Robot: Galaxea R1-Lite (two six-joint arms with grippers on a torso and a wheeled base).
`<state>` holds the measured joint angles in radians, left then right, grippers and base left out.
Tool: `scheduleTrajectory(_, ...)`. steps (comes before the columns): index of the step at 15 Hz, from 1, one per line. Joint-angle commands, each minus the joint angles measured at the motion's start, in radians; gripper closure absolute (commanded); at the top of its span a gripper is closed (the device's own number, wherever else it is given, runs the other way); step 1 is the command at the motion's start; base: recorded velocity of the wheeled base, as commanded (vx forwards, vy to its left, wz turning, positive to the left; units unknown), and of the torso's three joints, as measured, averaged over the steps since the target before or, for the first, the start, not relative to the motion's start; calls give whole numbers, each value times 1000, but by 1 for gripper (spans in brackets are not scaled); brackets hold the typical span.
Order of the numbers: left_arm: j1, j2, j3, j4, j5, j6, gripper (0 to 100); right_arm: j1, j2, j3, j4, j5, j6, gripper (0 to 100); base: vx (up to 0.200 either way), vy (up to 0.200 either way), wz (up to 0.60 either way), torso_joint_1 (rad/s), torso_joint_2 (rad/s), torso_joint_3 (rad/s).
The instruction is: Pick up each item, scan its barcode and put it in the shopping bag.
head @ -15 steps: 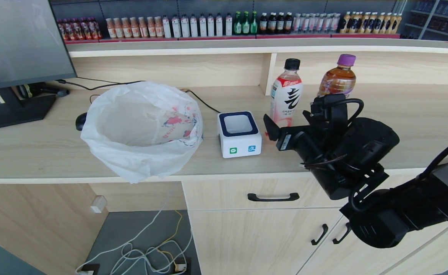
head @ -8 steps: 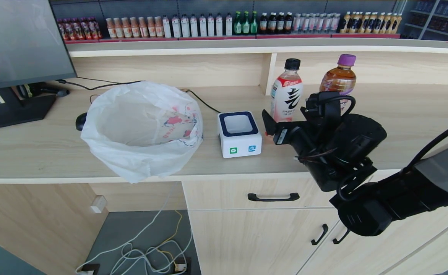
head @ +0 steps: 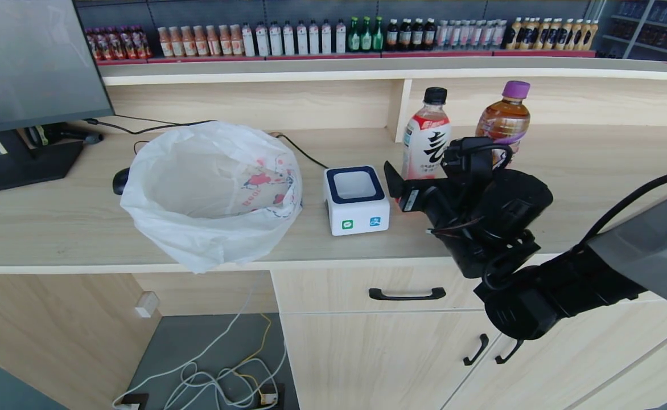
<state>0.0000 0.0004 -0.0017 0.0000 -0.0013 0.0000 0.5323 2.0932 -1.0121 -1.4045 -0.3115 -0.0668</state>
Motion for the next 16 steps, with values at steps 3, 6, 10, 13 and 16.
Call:
scheduleTrajectory(3,0,0,2,0,0,0,0,-2,33,-54,1,5,-1,0,0,0,0,0,0,0)
scheduleTrajectory(6,0,0,0,0,0,0,0,-12,48,-94,7,5,-1,0,0,0,0,0,0,0)
scheduleTrajectory(10,0,0,0,0,1,0,0,-23,56,-111,5,20,-2,0,0,0,0,0,0,0)
scheduleTrajectory(13,0,0,0,0,1,0,0,-31,64,-111,5,29,-2,0,0,0,0,0,0,0)
scheduleTrajectory(16,0,0,0,0,0,0,0,-31,80,-143,5,40,-5,100,0,0,0,0,0,0)
